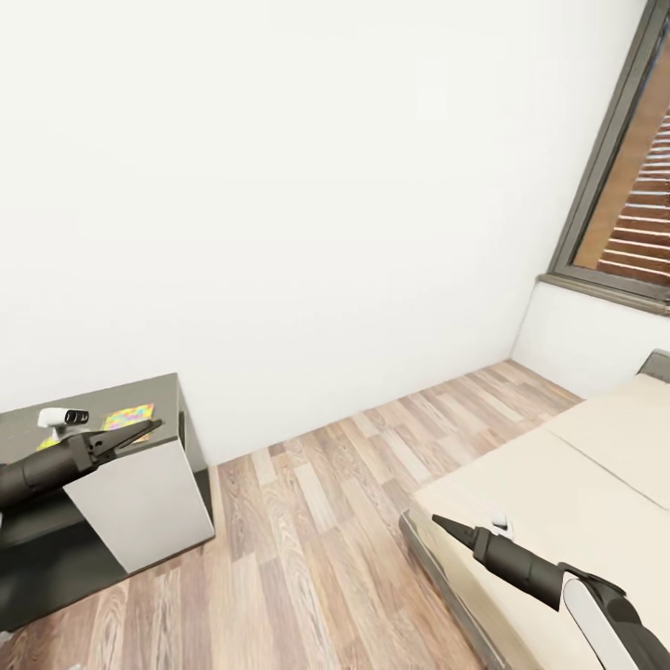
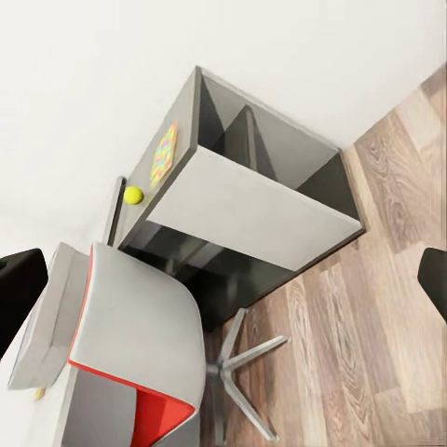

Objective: Put all the toys in the child's room - the three board games (two on the bed and one on the table), the two jigsaw puzzles on the table, and the tennis ball on the table - inside the toy box on the table in the child's room.

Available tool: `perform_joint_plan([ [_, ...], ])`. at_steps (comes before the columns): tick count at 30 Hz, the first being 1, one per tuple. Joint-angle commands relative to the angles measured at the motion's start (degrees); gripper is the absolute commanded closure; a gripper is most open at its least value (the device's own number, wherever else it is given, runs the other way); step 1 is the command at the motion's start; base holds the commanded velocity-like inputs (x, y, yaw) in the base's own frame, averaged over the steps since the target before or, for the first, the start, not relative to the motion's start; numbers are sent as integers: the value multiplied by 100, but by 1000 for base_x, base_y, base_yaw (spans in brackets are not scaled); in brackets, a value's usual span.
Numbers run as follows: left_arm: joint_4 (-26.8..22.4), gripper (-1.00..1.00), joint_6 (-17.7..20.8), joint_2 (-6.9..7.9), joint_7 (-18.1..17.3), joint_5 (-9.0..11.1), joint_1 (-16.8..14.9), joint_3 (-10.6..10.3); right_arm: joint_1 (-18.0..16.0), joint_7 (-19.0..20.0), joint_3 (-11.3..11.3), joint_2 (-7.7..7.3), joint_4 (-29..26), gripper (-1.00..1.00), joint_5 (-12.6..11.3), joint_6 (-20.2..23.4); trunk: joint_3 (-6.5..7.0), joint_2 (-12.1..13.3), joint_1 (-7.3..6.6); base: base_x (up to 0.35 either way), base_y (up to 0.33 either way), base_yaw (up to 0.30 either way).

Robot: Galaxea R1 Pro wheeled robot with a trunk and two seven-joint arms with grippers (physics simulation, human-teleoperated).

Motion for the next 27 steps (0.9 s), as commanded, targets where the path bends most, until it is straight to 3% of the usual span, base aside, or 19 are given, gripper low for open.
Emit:
perform_joint_plan([
  [1,-2,-100,61,2,-26,-7,-3,3,-6,3,-2,0,4,-100,-28,39,-13,-13,2,-102,0,-220],
  [27,-2,-100,61,2,-26,-7,-2,-1,-6,-1,-2,0,30,-100,-28,33,-13,-13,2,-107,0,-220],
])
